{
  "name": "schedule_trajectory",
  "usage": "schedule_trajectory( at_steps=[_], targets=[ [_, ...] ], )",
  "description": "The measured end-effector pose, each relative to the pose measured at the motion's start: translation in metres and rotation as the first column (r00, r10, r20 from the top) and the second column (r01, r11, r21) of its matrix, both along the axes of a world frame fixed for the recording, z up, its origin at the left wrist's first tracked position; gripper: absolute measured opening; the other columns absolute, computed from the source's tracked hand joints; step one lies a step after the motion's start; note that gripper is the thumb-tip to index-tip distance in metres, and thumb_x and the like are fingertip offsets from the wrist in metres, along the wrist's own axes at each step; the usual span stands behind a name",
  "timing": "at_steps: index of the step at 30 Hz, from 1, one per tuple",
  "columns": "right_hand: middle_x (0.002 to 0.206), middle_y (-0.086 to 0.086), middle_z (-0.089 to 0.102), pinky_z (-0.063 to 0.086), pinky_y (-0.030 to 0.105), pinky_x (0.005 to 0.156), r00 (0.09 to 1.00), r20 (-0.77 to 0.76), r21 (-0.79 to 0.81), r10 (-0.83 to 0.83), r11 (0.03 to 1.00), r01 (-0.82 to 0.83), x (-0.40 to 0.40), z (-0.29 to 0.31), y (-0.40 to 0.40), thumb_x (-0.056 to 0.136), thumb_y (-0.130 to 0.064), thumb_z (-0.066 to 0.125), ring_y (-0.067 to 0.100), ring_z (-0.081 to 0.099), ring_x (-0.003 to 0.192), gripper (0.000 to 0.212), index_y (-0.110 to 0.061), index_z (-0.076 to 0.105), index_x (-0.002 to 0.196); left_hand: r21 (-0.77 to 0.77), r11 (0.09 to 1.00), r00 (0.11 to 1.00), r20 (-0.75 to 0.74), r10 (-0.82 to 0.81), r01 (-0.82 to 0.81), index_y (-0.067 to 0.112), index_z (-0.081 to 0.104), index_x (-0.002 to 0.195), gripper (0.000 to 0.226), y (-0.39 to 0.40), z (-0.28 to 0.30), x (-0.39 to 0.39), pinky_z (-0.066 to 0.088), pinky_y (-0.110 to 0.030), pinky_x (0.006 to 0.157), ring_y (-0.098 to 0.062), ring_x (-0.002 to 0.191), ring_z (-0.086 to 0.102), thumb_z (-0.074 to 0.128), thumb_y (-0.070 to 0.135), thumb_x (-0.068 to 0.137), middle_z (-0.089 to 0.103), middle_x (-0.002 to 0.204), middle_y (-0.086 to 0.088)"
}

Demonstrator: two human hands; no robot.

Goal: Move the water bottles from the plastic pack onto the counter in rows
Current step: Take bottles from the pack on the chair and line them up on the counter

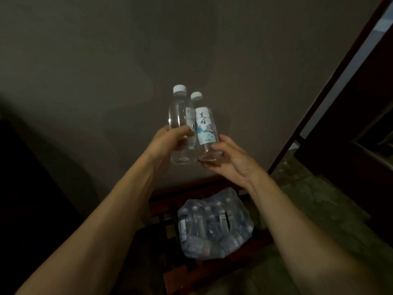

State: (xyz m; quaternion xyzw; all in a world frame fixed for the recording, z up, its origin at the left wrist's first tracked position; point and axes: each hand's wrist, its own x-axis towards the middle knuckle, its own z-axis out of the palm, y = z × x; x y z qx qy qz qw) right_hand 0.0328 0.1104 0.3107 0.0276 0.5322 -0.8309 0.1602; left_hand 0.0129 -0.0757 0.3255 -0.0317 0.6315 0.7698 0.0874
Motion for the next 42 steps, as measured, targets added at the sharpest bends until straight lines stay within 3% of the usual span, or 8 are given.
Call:
schedule_trajectory(
  at_steps=[3,9,14,17,20,24,37,42],
  targets=[
    [0.106,0.012,0.073,0.054,0.042,0.084,0.988,-0.109,0.011,0.108,0.994,-0.107,0.016,0.014,-0.029,0.084,-0.006,0.065,0.028,0.069,0.094,0.052,-0.017,0.049,0.133,-0.059,0.998,0.990,-0.139,0.019,-0.027,0.010,0.070,0.113,0.031,-0.028,0.014,0.029,0.055,-0.020,0.056,-0.009,0.074,0.075,0.075,0.018,0.083,0.079,0.090,-0.002],
    [0.104,0.015,0.069,0.052,0.044,0.082,0.952,-0.192,0.035,0.240,0.971,-0.237,0.042,0.050,-0.109,0.088,0.002,0.057,0.029,0.066,0.090,0.055,-0.013,0.040,0.138,-0.123,0.974,0.955,-0.255,0.154,-0.191,0.018,0.070,0.097,0.019,-0.106,0.053,0.079,0.060,-0.027,0.060,-0.020,0.082,0.078,0.079,0.016,0.081,0.080,0.091,-0.004],
    [0.115,0.017,0.066,0.055,0.037,0.079,0.913,-0.295,0.078,0.281,0.960,-0.270,0.052,0.080,-0.186,0.085,0.006,0.060,0.028,0.068,0.093,0.055,-0.018,0.043,0.131,-0.236,0.894,0.886,-0.368,0.281,-0.381,0.009,0.065,0.106,0.053,-0.181,0.094,0.105,0.062,-0.037,0.074,-0.019,0.083,0.077,0.093,0.024,0.063,0.078,0.093,-0.007],
    [0.118,0.015,0.067,0.053,0.038,0.086,0.879,-0.380,0.176,0.289,0.955,-0.238,0.054,0.091,-0.235,0.081,0.003,0.067,0.028,0.068,0.100,0.056,-0.024,0.046,0.125,-0.276,0.847,0.844,-0.439,0.310,-0.454,0.016,0.062,0.099,0.058,-0.236,0.110,0.118,0.062,-0.029,0.067,-0.010,0.076,0.077,0.096,0.030,0.054,0.078,0.085,0.000],
    [0.121,0.010,0.068,0.048,0.038,0.086,0.848,-0.430,0.299,0.310,0.935,-0.190,0.063,0.096,-0.293,0.071,-0.010,0.078,0.027,0.064,0.112,0.062,-0.030,0.048,0.121,-0.326,0.856,0.869,-0.431,0.242,-0.401,0.012,0.057,0.114,0.068,-0.297,0.121,0.132,0.061,-0.029,0.073,-0.012,0.083,0.076,0.094,0.027,0.059,0.074,0.096,-0.001],
    [0.116,0.007,0.069,0.054,0.022,0.069,0.850,-0.439,0.284,0.292,0.942,-0.178,0.075,0.091,-0.370,0.063,-0.012,0.080,0.012,0.070,0.099,0.068,-0.030,0.047,0.119,-0.351,0.876,0.895,-0.411,0.173,-0.330,0.016,0.059,0.117,0.058,-0.376,0.124,0.146,0.060,-0.036,0.084,-0.018,0.094,0.073,0.088,0.018,0.067,0.071,0.106,-0.004],
    [0.114,0.005,0.066,0.060,0.041,0.082,0.843,-0.430,0.484,0.324,0.871,-0.088,0.079,0.091,-0.499,0.073,-0.009,0.080,0.017,0.069,0.099,0.062,-0.020,0.041,0.120,-0.323,0.831,0.835,-0.480,0.269,-0.453,0.031,0.068,0.102,0.041,-0.497,0.099,0.161,0.054,-0.010,0.058,0.003,0.080,0.070,0.086,0.013,0.070,0.073,0.089,0.017],
    [0.101,-0.003,0.067,0.058,0.022,0.068,0.790,-0.484,0.532,0.376,0.843,-0.076,0.069,0.089,-0.528,0.069,-0.011,0.083,0.007,0.071,0.085,0.068,-0.020,0.038,0.119,-0.346,0.791,0.830,-0.445,0.335,-0.505,0.026,0.067,0.107,0.045,-0.514,0.092,0.162,0.056,-0.013,0.059,-0.003,0.083,0.073,0.087,0.013,0.069,0.075,0.094,0.009]
  ],
)
